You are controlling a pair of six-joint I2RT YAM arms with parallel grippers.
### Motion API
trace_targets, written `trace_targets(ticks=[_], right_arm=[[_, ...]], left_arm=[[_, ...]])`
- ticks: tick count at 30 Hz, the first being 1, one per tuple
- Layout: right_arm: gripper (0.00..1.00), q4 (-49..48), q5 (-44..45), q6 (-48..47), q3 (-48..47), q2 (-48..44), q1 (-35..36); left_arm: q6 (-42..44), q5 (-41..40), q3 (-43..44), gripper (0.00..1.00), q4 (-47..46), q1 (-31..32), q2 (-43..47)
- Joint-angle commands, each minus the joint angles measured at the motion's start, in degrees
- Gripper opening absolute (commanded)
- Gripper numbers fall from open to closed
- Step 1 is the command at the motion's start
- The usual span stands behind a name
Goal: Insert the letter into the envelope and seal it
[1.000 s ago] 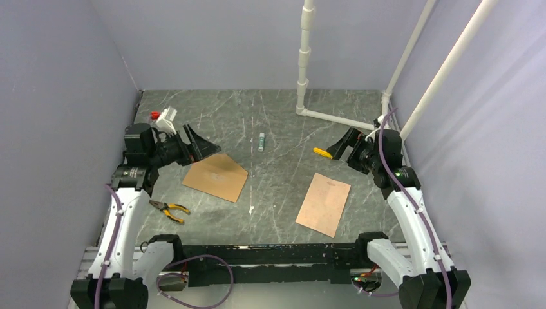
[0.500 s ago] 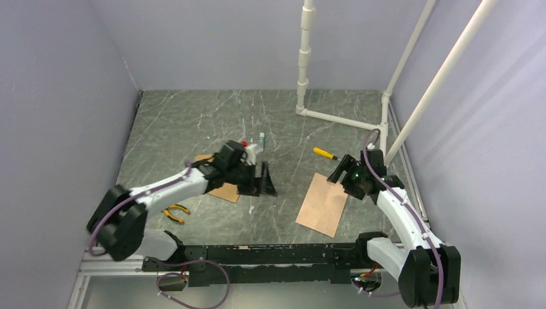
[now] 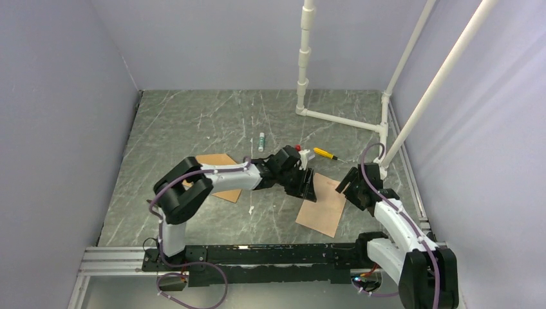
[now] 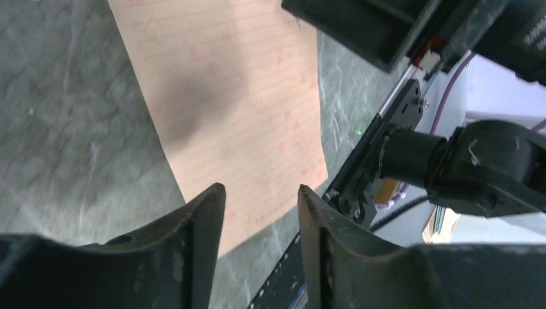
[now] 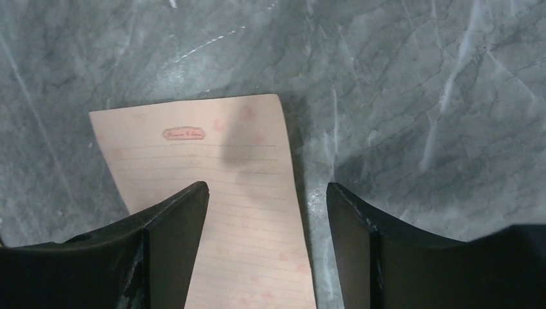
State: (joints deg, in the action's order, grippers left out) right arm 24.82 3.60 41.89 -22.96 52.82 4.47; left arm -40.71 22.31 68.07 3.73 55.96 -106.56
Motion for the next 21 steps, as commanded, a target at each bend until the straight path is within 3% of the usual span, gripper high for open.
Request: trace_targets(ticks=[1, 5, 11, 16, 21], right_arm=[[0.7, -7.45, 1.36, 1.73, 2.45, 1.29, -0.29], [0.7, -7.73, 1.42, 2.57, 3.0, -1.58, -0.27], [0.7, -9.44, -4.05, 3.45, 5.38, -0.72, -0.56], [0.67, -12.22, -10.17, 4.54, 7.74, -1.78, -1.22], [0.62, -13.15, -12.37, 4.54, 9.6, -5.65, -1.97]], left_arm=[[-3.43, 3.72, 3.66, 0.48, -7.84, -0.07, -7.17], [-5.31, 2.98, 4.15, 0.44, -8.05, 0.11, -10.81], [-5.51, 1.98, 7.8, 0.48, 4.48, -0.34, -14.77], [-5.4, -0.73, 8.06, 0.47, 10.9, -1.41, -14.54], [-6.06, -1.29, 5.28, 0.46, 11.68, -3.99, -13.72]])
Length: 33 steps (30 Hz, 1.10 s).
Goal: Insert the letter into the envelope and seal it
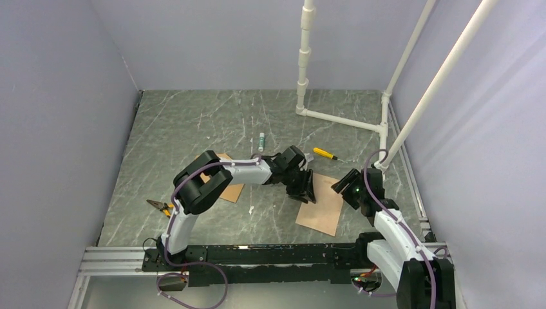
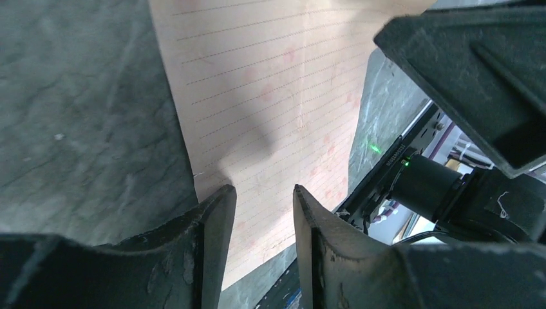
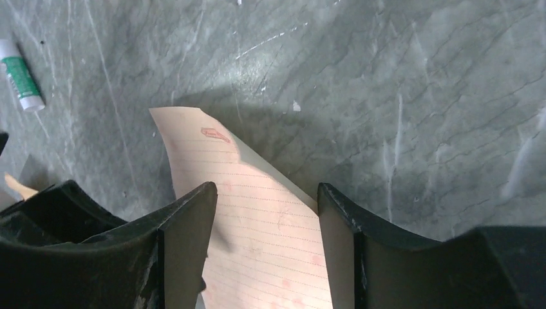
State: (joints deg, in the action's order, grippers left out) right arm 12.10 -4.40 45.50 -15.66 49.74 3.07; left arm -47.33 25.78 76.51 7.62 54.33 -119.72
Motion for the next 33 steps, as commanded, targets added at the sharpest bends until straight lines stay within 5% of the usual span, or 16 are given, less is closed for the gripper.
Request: trace_targets(ticks=[1, 18, 26, 29, 33], right_arm=[[0.62, -0.61, -4.85, 0.79, 2.71, -3.51, -0.73], [0.47, -10.3, -14.19, -5.65, 2.03, 4.34, -0.98], [0.29, -17.45, -17.19, -6.23, 5.2, 2.75, -1.03], [0.05, -18.34, -17.48, -6.69, 6.02, 0.35, -1.04], [0.0, -16.87, -17.48, -7.51, 4.5, -1.67, -1.04]], left_arm=[[0.31, -4.77, -3.84, 0.46, 7.77, -2.88, -0.4], [3.27, -3.23, -5.59, 0.46, 8.98, -7.51, 1.36], [0.73, -0.89, -7.58, 0.48, 6.36, -8.71, 3.02], [0.97, -0.49, -7.63, 0.5, 6.25, -8.71, 3.84], [1.23, 1.17, -8.2, 0.65, 4.22, -8.71, 6.37]])
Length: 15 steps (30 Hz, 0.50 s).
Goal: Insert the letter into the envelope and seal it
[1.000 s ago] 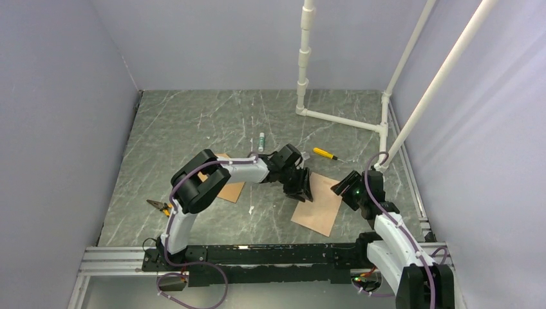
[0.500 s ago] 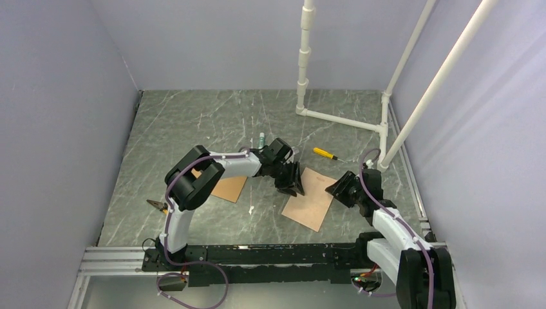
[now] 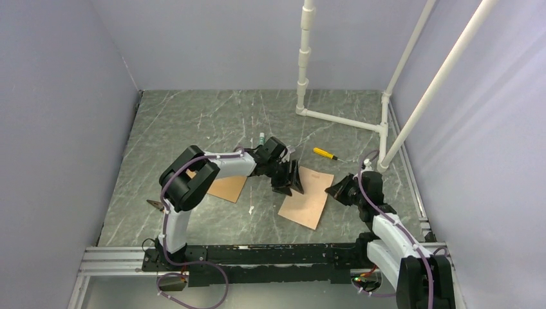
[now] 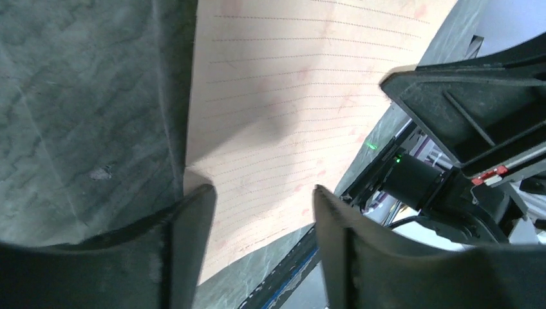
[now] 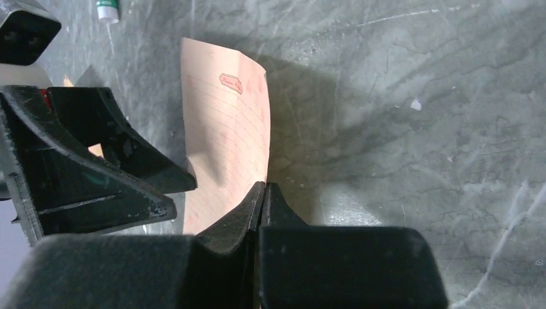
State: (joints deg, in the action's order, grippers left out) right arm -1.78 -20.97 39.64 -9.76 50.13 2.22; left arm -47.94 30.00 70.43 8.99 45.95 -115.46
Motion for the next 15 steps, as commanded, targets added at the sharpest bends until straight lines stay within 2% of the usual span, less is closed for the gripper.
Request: trace_targets(ticks=[1, 5, 6, 12, 15], right_arm=[[0.0, -2.63, -1.47, -1.85, -2.07, -2.77, -0.2], [0.0, -0.89, -4.27, -2.9, -5.77, -7.02, -0.2], [0.0, -0.15, -5.25, -3.32, -7.21, -8.07, -0.14], [0.0, 1.25, -13.23, -4.84, -17.47, -11.82, -0.2], [0.0, -0.55, -18.03, -3.53, -23.47, -11.23, -0.13]], left_arm=[[2.18, -3.27, -1.95, 0.71, 3.36, -0.34, 3.06], [4.17, -5.39, -0.36, 0.91, 7.55, -1.23, 8.9], [4.62, -5.94, -0.11, 0.92, 8.84, -1.82, 10.7], [11.6, -6.36, 2.24, 0.93, 15.27, -5.63, 24.52], [12.99, -2.63, 2.92, 0.93, 15.93, -8.81, 30.41]])
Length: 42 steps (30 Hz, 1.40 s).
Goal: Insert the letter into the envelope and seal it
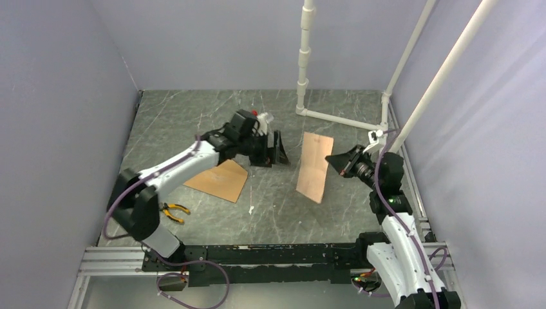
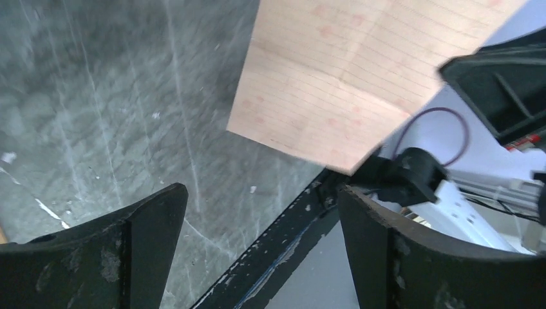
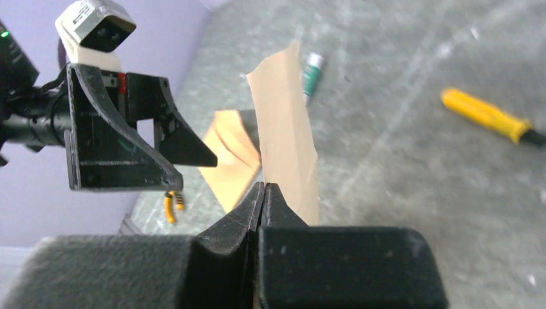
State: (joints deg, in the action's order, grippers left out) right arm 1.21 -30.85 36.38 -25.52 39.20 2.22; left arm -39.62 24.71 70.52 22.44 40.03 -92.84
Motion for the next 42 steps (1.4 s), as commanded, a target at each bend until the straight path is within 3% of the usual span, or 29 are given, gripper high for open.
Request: trace_targets(ticks=[1, 8, 15, 20, 24, 29, 31, 33, 35, 36, 37, 39, 40, 41, 42], right_arm=[[0.0, -4.79, -9.82, 0.84, -9.72, -0.01, -0.17], [0.0, -12.24, -15.16, 10.56, -22.21, 1.76, -0.14], [0.0, -22.31, -18.0, 26.87, -29.17, 4.58, -0.09], [0.0, -22.94, -16.88, 29.77, -32.18, 4.62, -0.11], [0.0, -25.29, -17.24, 32.25, -32.18, 5.38, -0.11], [0.0, -26.46, -17.29, 32.61, -31.18, 5.74, -0.11], [0.0, -26.8, -17.51, 32.45, -30.48, 5.85, -0.08], [0.0, -27.27, -18.33, 31.33, -29.77, 5.83, -0.05], [0.0, -27.66, -21.15, 28.4, -29.39, 5.92, -0.04], [0.03, -27.63, -22.81, 26.14, -29.27, 5.94, 0.02], [0.18, -27.86, -24.87, 24.05, -29.1, 5.85, -0.02], [0.66, -29.03, -29.61, 18.56, -28.63, 5.59, -0.02], [0.86, -28.69, -30.96, 16.74, -28.28, 5.3, 0.02], [0.95, -28.16, -32.91, 14.82, -28.12, 5.06, 0.13], [0.96, -27.7, -35.46, 13.03, -28.41, 5.08, 0.33]], left_arm=[[4.72, 3.91, 2.86, 0.93, 2.32, -3.96, 9.55], [3.9, 10.76, 4.51, 0.93, 0.31, -6.55, 17.39], [-4.51, 12.71, 1.88, 0.92, -12.83, -6.57, 20.56], [-11.99, 17.14, -0.14, 0.86, -23.91, -6.54, 22.29], [-21.32, 23.12, -2.35, 0.65, -34.94, -6.55, 22.79], [-28.08, 26.08, -3.81, 0.43, -42.41, -6.51, 22.47], [-28.77, 26.87, -3.85, 0.3, -43.64, -6.46, 22.08], [-28.39, 27.58, -3.69, 0.07, -43.89, -6.46, 21.63], [-25.9, 26.9, -3.38, 0.03, -40.55, -6.56, 21.71], [-23.35, 26.08, -2.93, 0.02, -38.09, -6.49, 21.84], [-20.42, 24.83, -2.37, 0.02, -34.48, -6.58, 22.02], [-15.08, 22.19, -0.25, 0.02, -27.56, -6.55, 21.98], [-12.96, 21.32, 0.61, 0.03, -25.23, -6.54, 21.73], [-12.2, 20.92, 1.23, 0.02, -23.85, -6.54, 21.39], [-11.5, 21.06, 1.87, 0.02, -23.24, -6.54, 21.01]])
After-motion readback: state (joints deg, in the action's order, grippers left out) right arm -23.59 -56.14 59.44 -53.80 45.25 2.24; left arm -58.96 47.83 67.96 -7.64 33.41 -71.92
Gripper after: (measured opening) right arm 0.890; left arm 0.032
